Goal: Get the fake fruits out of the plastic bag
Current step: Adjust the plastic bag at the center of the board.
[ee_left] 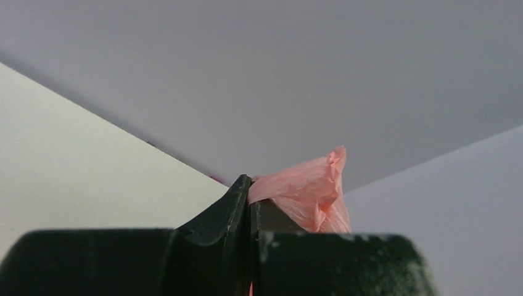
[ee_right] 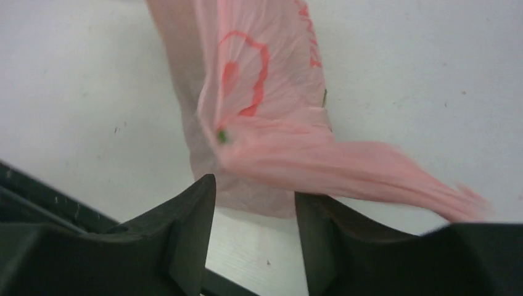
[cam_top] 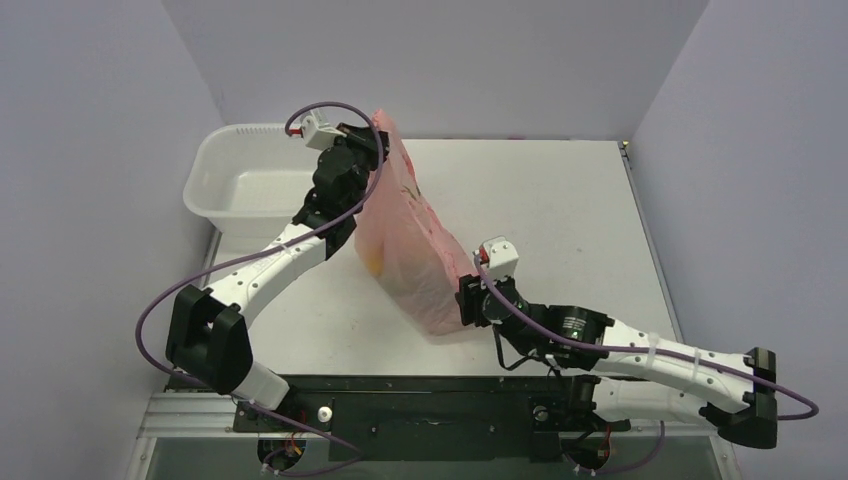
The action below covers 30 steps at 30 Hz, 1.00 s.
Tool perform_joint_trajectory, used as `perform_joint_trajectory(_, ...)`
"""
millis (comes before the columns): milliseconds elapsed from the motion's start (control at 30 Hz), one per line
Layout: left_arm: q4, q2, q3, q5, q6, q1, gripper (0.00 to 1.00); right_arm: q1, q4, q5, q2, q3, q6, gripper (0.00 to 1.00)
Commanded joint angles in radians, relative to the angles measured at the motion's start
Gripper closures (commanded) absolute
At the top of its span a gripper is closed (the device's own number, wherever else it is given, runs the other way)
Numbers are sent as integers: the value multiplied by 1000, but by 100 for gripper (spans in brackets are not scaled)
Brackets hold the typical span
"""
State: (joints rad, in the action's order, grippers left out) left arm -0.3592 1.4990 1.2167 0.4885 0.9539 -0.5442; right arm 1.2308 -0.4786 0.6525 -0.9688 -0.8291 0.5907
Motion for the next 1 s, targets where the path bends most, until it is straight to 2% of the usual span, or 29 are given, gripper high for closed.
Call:
perform_joint_trajectory(0,-293,14,9,-202,-115,25,100,-116,-90,-547,65,-80,-164,44)
perform_joint_trajectory(33,-322,23,5,-251,-130,31,100,-131,-123,-582,74,-93,-161,36)
perform_joint_trajectory(100,-365,34,-11,-329,-139,43,100,-156,-193,-623,73,-157,-158,29)
perform_joint_trajectory(200,-400,41,-33,-438,-145,61,100,-166,-308,-667,28,-357,-215,27)
perform_joint_trajectory(300,-428,37,-48,-540,-172,67,100,-172,-426,-616,-28,-543,-294,27)
perform_joint_trajectory(433,-428,12,-73,-570,-185,67,100,-267,-472,-560,-113,-762,-394,25)
perform_joint_trajectory(533,-412,-6,-77,-574,-188,68,100,-335,-429,-506,-200,-800,-451,25)
perform_joint_trajectory(567,-407,-9,-80,-575,-188,69,100,-394,-398,-532,-219,-815,-466,25)
perform_joint_trajectory(700,-404,-14,-84,-575,-165,71,100,-581,-366,-783,-404,-896,-474,28)
perform_joint_trajectory(800,-402,-9,-83,-571,-147,72,100,-601,-345,-874,-523,-909,-552,33)
perform_joint_trajectory(867,-398,-4,-82,-567,-132,73,100,-608,-171,-937,-536,-831,-578,32)
perform_joint_trajectory(967,-380,-1,-76,-567,-109,77,100,-630,-57,-1038,-574,-748,-583,30)
